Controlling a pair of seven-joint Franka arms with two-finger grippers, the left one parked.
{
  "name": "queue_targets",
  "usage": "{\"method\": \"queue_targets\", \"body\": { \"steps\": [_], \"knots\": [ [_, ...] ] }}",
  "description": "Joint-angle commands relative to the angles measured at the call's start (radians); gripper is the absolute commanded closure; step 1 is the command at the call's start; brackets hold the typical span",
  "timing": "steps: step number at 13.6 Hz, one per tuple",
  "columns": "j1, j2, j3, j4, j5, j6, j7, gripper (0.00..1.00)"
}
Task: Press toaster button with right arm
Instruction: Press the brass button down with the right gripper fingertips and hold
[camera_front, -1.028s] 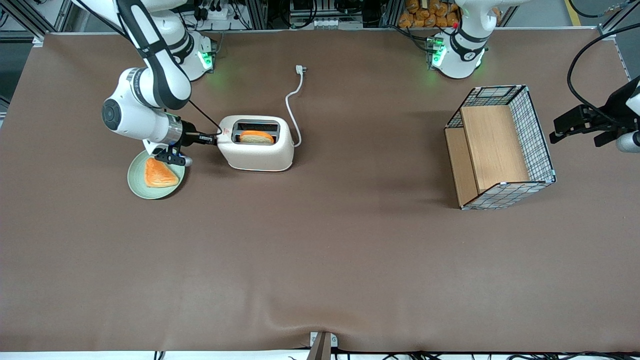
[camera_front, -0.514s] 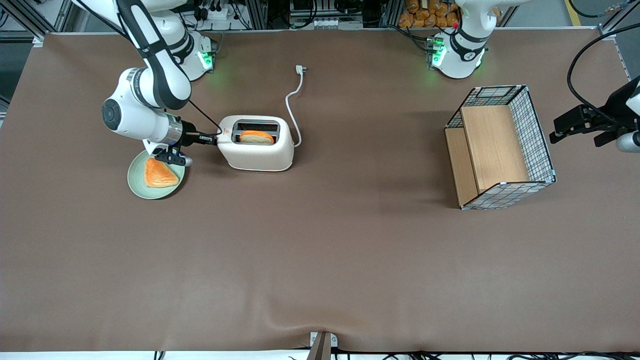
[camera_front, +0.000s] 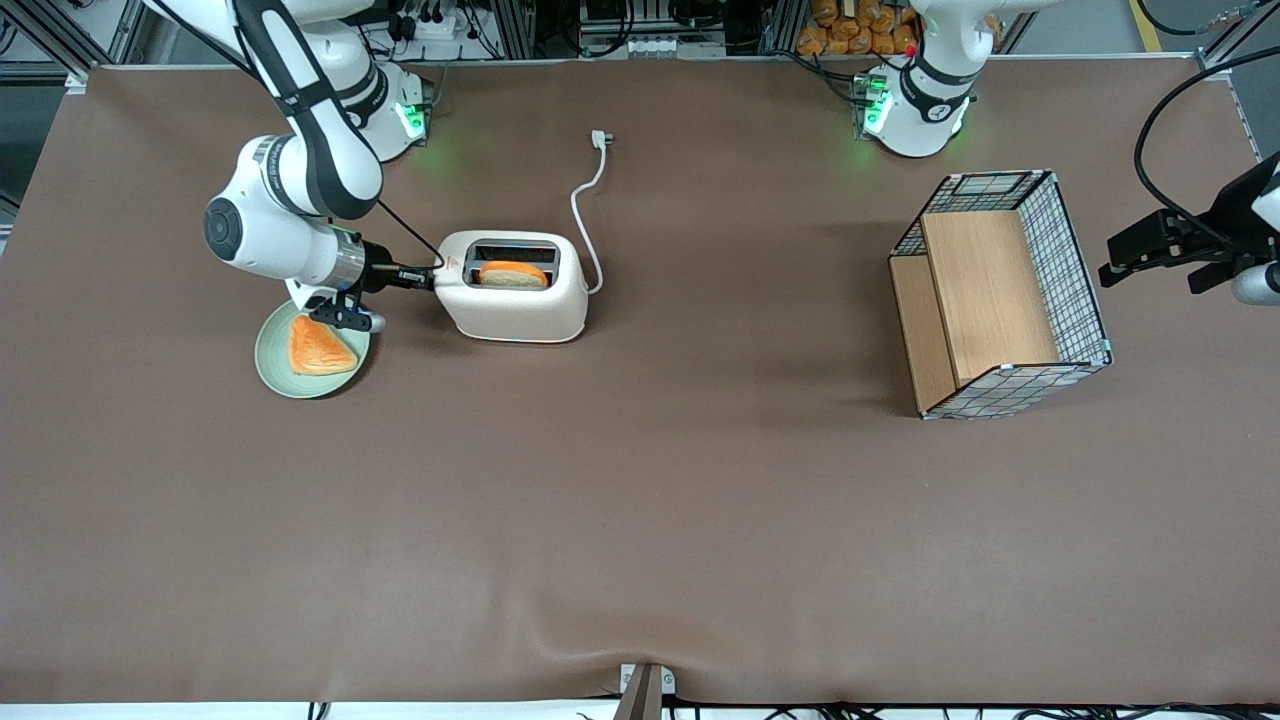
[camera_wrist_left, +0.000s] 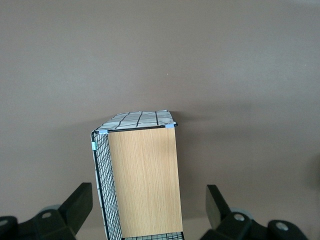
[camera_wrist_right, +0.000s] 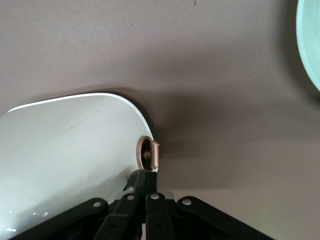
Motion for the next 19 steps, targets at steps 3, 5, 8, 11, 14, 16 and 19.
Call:
{"method": "queue_targets", "body": {
  "steps": [3, 5, 8, 11, 14, 16, 19],
  "knots": [
    [0.027, 0.046, 0.005, 0.007, 0.044, 0.053, -0.088, 1.0],
    [0.026, 0.045, 0.005, 0.016, 0.044, 0.042, -0.088, 1.0],
    [0.013, 0.045, 0.004, 0.023, 0.043, 0.034, -0.099, 1.0],
    [-0.011, 0.039, 0.004, 0.023, 0.041, 0.031, -0.151, 1.0],
    [-0.055, 0.034, 0.001, 0.034, 0.033, -0.022, -0.203, 1.0],
    [-0.072, 0.025, -0.002, 0.045, 0.029, -0.056, -0.22, 1.0],
    [-0.086, 0.011, -0.004, 0.06, -0.031, -0.083, -0.217, 1.0]
  ]
}}
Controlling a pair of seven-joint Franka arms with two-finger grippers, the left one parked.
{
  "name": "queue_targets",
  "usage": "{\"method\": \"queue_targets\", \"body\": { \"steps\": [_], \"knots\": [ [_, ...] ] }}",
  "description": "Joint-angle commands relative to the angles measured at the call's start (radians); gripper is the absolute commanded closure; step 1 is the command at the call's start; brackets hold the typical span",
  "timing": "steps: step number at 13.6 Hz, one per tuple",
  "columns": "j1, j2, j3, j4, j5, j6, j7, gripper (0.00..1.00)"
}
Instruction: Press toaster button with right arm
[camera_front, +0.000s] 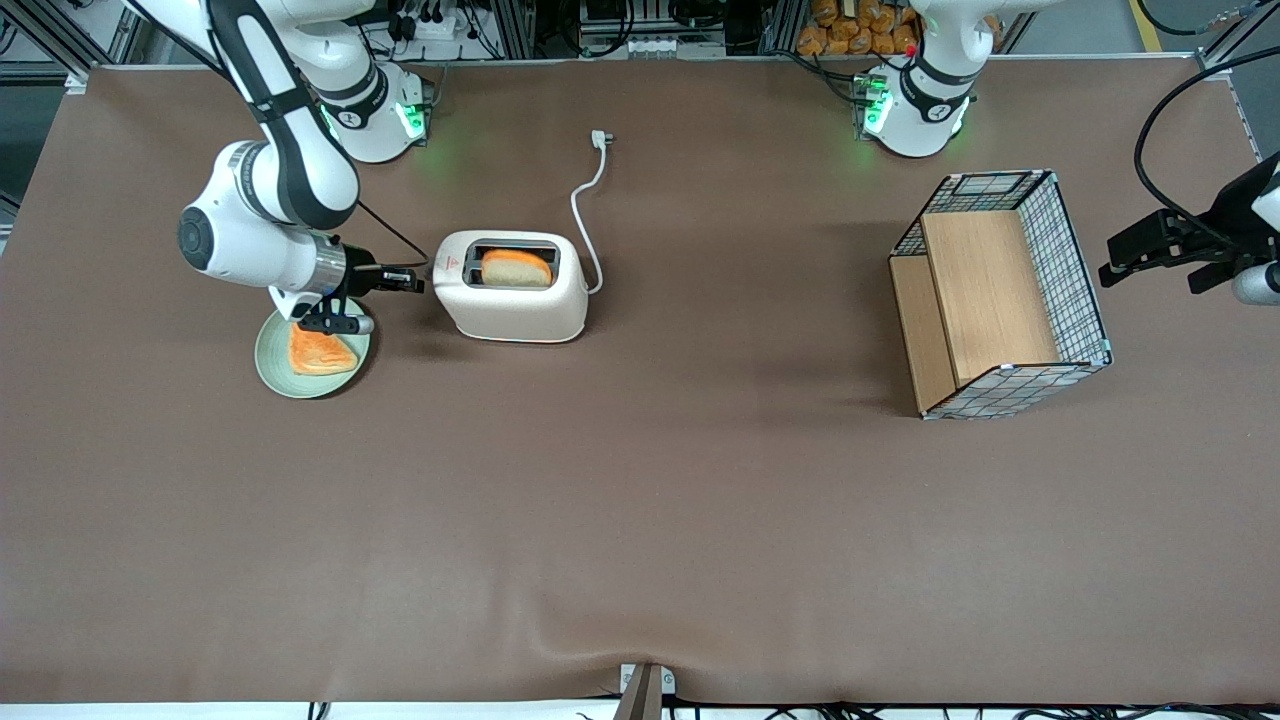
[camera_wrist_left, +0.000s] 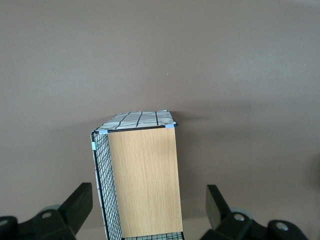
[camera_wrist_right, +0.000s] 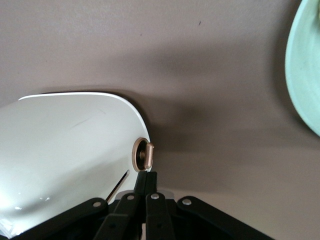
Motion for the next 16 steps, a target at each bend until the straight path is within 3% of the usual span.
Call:
{"method": "queue_targets", "body": {
  "steps": [1, 2, 3, 7, 11, 16],
  "knots": [
    [-0.038, 0.009, 0.005, 0.039, -0.039, -0.039, -0.057, 0.74],
    [-0.049, 0.009, 0.005, 0.053, -0.039, -0.07, -0.053, 0.14],
    [-0.057, 0.008, 0.004, 0.064, -0.042, -0.087, -0.054, 0.0],
    [-0.086, 0.009, -0.021, 0.188, -0.128, -0.261, -0.042, 0.0],
    [-0.094, 0.035, -0.021, 0.448, -0.35, -0.519, 0.099, 0.0],
    [-0.173, 0.05, -0.019, 0.758, -0.381, -0.665, 0.121, 0.0]
  ]
}}
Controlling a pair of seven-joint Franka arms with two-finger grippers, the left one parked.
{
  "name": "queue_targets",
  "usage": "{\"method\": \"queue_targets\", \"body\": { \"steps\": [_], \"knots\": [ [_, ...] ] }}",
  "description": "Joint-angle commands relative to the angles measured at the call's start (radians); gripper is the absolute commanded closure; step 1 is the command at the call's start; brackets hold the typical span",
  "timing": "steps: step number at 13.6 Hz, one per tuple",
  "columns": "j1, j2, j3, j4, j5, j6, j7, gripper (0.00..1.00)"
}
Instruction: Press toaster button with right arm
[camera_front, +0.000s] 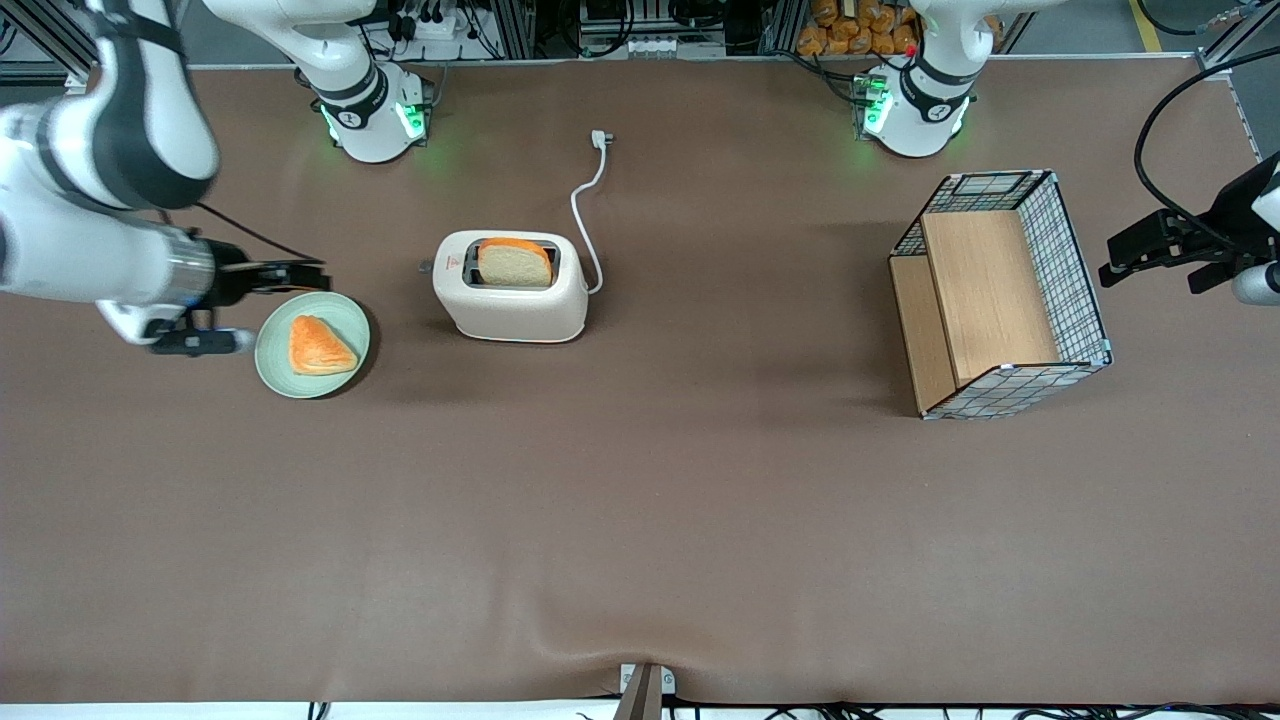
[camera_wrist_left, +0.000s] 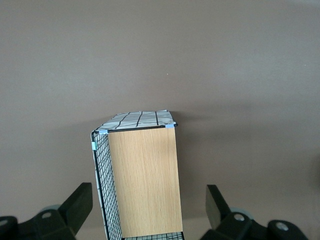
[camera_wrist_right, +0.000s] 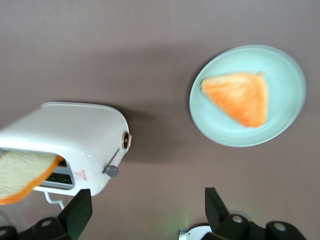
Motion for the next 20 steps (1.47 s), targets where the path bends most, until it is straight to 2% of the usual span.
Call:
{"method": "queue_targets", "body": {
  "steps": [1, 4, 6, 7, 11, 15, 20],
  "knots": [
    [-0.052, 0.07, 0.011, 0.234, -0.056, -0.1, 0.0, 0.0],
    [-0.065, 0.167, 0.01, 0.518, -0.124, -0.281, 0.003, 0.0],
    [-0.056, 0.17, 0.017, 0.601, -0.221, -0.307, 0.014, 0.0],
    [-0.055, 0.161, 0.022, 0.615, -0.248, -0.311, 0.02, 0.0],
    [-0.075, 0.041, 0.02, 0.546, -0.228, -0.294, 0.025, 0.0],
    [-0.085, -0.094, 0.017, 0.345, -0.196, -0.157, 0.025, 0.0],
    [-0.075, -0.071, 0.016, 0.377, -0.205, -0.16, 0.054, 0.0]
  ]
}}
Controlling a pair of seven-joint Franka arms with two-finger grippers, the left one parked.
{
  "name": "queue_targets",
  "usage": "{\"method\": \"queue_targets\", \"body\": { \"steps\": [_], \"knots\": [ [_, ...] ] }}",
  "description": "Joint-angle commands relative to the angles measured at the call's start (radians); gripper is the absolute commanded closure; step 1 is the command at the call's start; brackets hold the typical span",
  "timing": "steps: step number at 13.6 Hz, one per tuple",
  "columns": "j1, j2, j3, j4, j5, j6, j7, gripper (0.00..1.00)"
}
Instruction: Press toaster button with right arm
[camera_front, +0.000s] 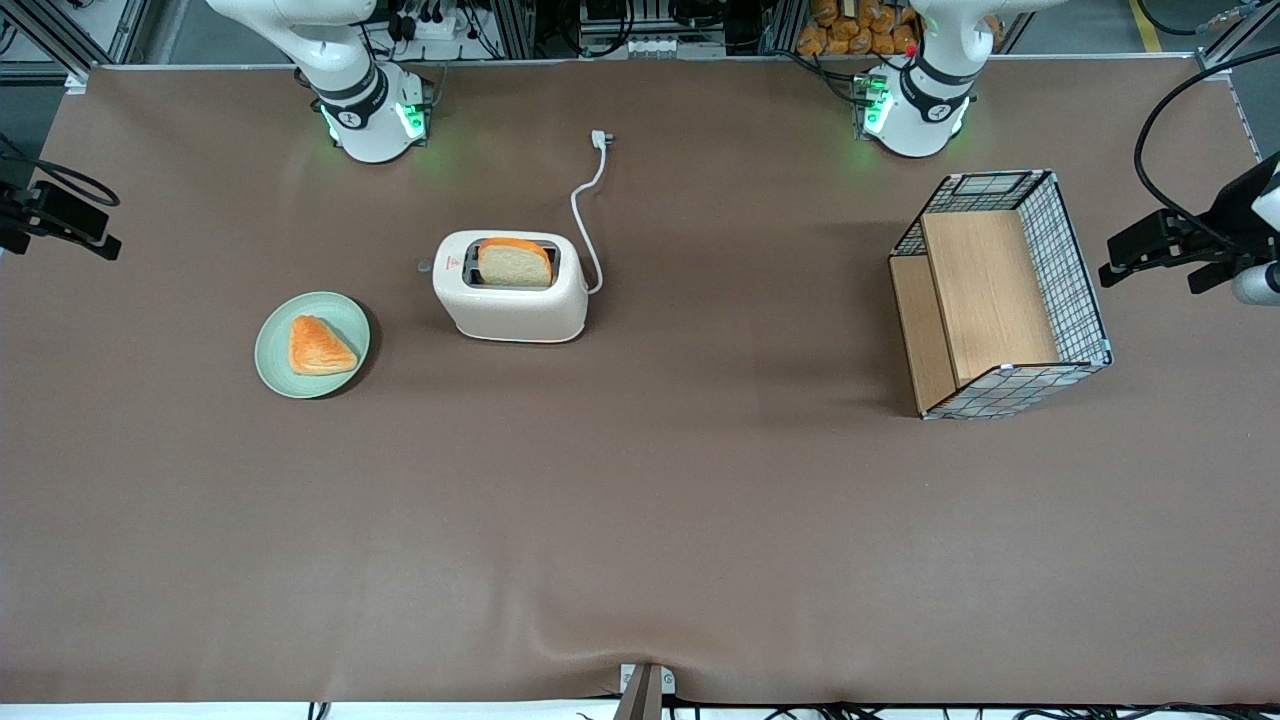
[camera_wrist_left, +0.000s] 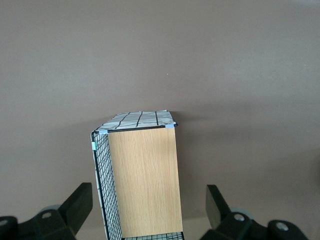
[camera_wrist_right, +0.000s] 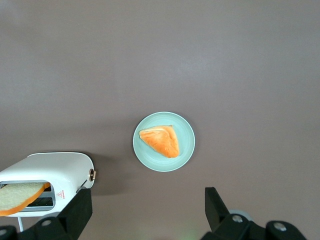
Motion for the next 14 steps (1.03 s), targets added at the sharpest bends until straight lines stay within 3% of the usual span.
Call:
{"method": "queue_targets", "body": {
  "steps": [1, 14],
  "knots": [
    [-0.002, 0.0, 0.012, 0.02, 0.003, 0.005, 0.048, 0.0],
    [0.026, 0.0, 0.012, 0.063, -0.006, -0.056, 0.037, 0.0]
  ]
}}
